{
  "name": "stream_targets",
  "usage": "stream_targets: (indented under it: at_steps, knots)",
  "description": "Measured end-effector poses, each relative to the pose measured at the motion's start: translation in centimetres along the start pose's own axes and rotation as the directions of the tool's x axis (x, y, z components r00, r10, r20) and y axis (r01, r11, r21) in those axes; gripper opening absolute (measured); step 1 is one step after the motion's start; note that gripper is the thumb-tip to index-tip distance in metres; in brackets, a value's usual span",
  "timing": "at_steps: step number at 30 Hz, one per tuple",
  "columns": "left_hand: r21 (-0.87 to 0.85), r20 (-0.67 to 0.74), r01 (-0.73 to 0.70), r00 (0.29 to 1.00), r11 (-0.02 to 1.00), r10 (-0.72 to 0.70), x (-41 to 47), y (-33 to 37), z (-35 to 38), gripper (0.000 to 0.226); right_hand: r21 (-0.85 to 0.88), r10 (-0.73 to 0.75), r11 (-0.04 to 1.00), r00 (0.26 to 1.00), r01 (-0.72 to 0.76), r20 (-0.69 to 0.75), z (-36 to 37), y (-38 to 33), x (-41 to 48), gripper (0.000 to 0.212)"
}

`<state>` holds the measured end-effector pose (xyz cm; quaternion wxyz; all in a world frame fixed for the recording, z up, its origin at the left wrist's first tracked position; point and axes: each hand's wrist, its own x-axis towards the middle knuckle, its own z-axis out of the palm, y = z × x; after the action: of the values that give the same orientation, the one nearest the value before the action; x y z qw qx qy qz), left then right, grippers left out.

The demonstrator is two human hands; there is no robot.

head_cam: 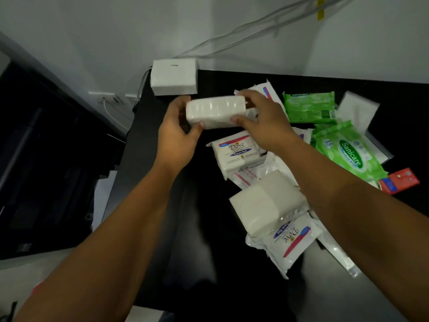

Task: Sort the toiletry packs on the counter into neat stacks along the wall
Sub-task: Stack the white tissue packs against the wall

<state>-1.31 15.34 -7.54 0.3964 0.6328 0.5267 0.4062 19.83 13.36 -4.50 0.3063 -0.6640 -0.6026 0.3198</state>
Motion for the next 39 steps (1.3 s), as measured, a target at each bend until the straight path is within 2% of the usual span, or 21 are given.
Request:
stream_targets:
  at_steps: [4, 8, 10, 12, 16, 19, 23, 28, 35, 37, 39]
  knots:
    - [-0.209, -0.097, 0.000, 0.995, 0.978, -0.021, 3.0, -0.1, -2.0, 0.052, 0.248, -0.011, 0.968, 0.991, 0.045, -0.137, 2.0, -2.1, 2.1, 0.056]
    - [-0.360, -0.185, 0.105, 0.966, 0.927, -0.181, 7.0, -0.3, -4.0, 0.047, 0.512, 0.119, 0.859, 0.968, 0.010, -0.219, 4.3, -4.6, 5.5, 0.046]
    - [-0.382, -0.209, 0.145, 0.949, 0.913, -0.238, 9.1, -0.2, -4.7, 0.040, 0.558, 0.186, 0.830, 0.947, -0.009, -0.261, 5.1, -5.8, 7.6, 0.039]
    - [-0.385, -0.196, 0.170, 0.945, 0.907, -0.260, 11.5, -0.1, -5.5, 0.036, 0.527, 0.204, 0.849, 0.937, -0.025, -0.285, 5.7, -7.0, 9.9, 0.031]
    - [-0.338, -0.123, 0.247, 0.945, 0.908, -0.303, 15.9, 0.2, -7.1, 0.033, 0.431, 0.158, 0.901, 0.959, -0.043, -0.235, 6.2, -8.6, 13.6, 0.025]
    - [-0.287, -0.083, 0.268, 0.949, 0.920, -0.303, 18.0, -0.3, -7.6, 0.033, 0.371, 0.199, 0.924, 0.948, -0.097, -0.248, 6.8, -8.6, 15.4, 0.020]
    - [-0.226, -0.057, 0.312, 0.942, 0.923, -0.332, 19.3, -2.3, -7.6, 0.027, 0.337, 0.311, 0.917, 0.911, -0.213, -0.270, 8.2, -8.0, 16.7, 0.038]
    - [-0.184, -0.075, 0.294, 0.947, 0.938, -0.312, 19.5, -3.9, -7.2, 0.028, 0.343, 0.364, 0.900, 0.896, -0.269, -0.253, 9.4, -7.6, 17.1, 0.032]
    - [-0.161, -0.103, 0.347, 0.925, 0.924, -0.366, 19.5, -4.1, -6.9, 0.023, 0.327, 0.377, 0.898, 0.898, -0.295, -0.226, 9.3, -7.7, 16.8, 0.025]
    - [-0.164, -0.110, 0.358, 0.919, 0.919, -0.378, 19.4, -3.9, -7.0, 0.028, 0.314, 0.371, 0.902, 0.903, -0.296, -0.217, 9.2, -7.9, 16.5, 0.030]
    - [-0.134, -0.124, 0.362, 0.917, 0.923, -0.378, 19.1, -3.5, -7.0, 0.044, 0.308, 0.369, 0.903, 0.907, -0.298, -0.205, 9.0, -8.1, 16.1, 0.038]
